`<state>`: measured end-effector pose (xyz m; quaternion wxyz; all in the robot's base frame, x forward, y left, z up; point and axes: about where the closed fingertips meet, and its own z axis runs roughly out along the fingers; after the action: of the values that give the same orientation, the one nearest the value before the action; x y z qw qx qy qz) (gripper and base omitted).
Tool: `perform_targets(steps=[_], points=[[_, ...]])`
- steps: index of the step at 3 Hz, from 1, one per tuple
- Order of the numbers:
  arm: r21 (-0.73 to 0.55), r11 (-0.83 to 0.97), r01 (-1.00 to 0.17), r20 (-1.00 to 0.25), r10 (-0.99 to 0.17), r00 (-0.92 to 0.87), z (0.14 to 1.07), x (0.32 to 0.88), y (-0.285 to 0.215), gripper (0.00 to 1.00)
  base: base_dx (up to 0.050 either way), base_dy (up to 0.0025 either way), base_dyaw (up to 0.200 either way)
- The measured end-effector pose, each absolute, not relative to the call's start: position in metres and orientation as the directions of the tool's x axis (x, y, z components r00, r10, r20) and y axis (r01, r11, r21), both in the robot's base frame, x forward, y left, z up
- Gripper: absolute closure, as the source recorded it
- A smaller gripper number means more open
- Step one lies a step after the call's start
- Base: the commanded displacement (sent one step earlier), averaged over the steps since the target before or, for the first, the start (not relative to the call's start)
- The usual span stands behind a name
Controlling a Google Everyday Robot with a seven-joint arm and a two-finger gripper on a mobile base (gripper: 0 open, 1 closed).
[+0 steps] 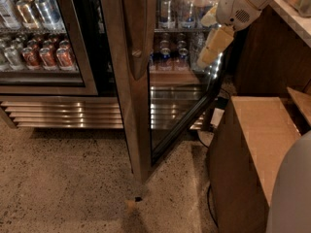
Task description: Close right fridge door
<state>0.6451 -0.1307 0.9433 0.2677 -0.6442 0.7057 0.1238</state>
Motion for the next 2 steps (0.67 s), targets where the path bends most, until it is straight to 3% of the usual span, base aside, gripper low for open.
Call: perform_targets(steps=[2], points=[[-0.170,0.139,-0.975,-0.537,-0.843,-0.027,0.9433,0.6451,-0.1307,0.65,0.000,0.00000,0.000]])
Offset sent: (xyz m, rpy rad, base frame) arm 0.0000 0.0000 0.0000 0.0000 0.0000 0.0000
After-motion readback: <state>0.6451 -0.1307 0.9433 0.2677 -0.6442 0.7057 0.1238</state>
